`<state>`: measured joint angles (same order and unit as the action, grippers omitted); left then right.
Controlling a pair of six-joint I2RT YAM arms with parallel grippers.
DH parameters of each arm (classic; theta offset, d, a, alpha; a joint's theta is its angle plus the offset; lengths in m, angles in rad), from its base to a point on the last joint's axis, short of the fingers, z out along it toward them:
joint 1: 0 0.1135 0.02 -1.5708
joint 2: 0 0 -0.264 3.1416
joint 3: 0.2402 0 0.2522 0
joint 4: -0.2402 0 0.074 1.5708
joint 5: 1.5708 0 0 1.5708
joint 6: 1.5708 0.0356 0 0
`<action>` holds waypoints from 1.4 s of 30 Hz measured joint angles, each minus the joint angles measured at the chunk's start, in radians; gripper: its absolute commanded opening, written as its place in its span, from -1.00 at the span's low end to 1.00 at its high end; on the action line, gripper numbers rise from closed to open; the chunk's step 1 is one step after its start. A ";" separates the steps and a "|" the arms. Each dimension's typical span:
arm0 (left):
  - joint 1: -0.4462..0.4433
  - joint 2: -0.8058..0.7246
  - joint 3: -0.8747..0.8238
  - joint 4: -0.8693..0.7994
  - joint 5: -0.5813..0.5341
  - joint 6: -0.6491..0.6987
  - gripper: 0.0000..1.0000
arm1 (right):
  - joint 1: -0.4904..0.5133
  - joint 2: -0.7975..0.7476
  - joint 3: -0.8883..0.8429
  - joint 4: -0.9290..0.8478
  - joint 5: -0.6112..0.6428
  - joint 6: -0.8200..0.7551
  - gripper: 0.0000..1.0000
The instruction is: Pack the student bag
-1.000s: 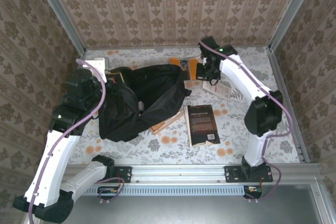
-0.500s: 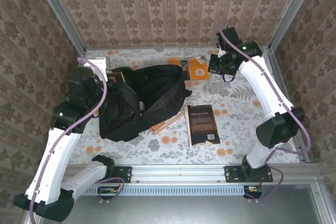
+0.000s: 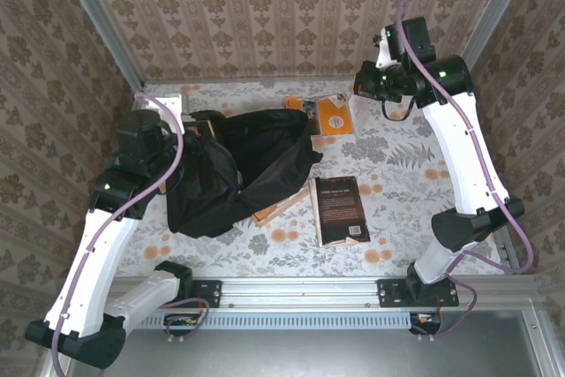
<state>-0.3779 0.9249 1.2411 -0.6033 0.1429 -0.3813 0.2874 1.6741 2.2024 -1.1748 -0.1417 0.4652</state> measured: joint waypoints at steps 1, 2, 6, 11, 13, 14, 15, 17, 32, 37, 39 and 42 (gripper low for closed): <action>0.000 0.004 0.000 0.004 0.006 -0.002 -1.00 | 0.000 -0.002 0.019 0.011 -0.013 0.010 -1.00; 0.000 0.008 0.000 0.007 0.011 -0.006 -1.00 | 0.000 -0.006 0.031 0.023 -0.026 0.018 -1.00; 0.000 0.012 0.000 0.011 0.018 -0.011 -1.00 | 0.000 -0.019 0.056 0.081 -0.095 0.076 -1.00; 0.000 0.012 0.000 0.013 0.019 -0.016 -1.00 | 0.000 -0.020 0.060 0.213 -0.224 0.195 -1.00; 0.000 0.012 0.000 0.013 0.022 -0.019 -1.00 | 0.006 -0.018 0.061 0.275 -0.272 0.242 -1.00; 0.000 0.012 0.000 0.013 0.023 -0.019 -1.00 | 0.010 -0.016 0.066 0.304 -0.292 0.261 -1.00; 0.000 0.012 0.000 0.013 0.026 -0.019 -1.00 | 0.017 -0.010 0.075 0.329 -0.309 0.280 -1.00; 0.000 0.012 0.000 0.013 0.029 -0.019 -1.00 | 0.040 0.010 0.106 0.382 -0.340 0.316 -1.00; 0.006 0.035 0.019 0.010 0.047 -0.030 -1.00 | 0.245 0.194 0.333 0.443 -0.444 0.403 -1.00; 0.010 0.067 0.093 -0.004 0.064 -0.038 -1.00 | 0.301 0.181 0.223 0.467 -0.457 0.402 -1.00; 0.015 0.068 0.109 -0.005 0.068 -0.045 -1.00 | 0.315 0.167 0.150 0.481 -0.463 0.402 -1.00; 0.019 0.069 0.129 -0.016 0.079 -0.053 -1.00 | 0.328 0.151 0.045 0.499 -0.470 0.402 -1.00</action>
<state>-0.3592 0.9936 1.3697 -0.6193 0.2222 -0.4343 0.6155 1.8256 2.2478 -0.6762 -0.6121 0.8677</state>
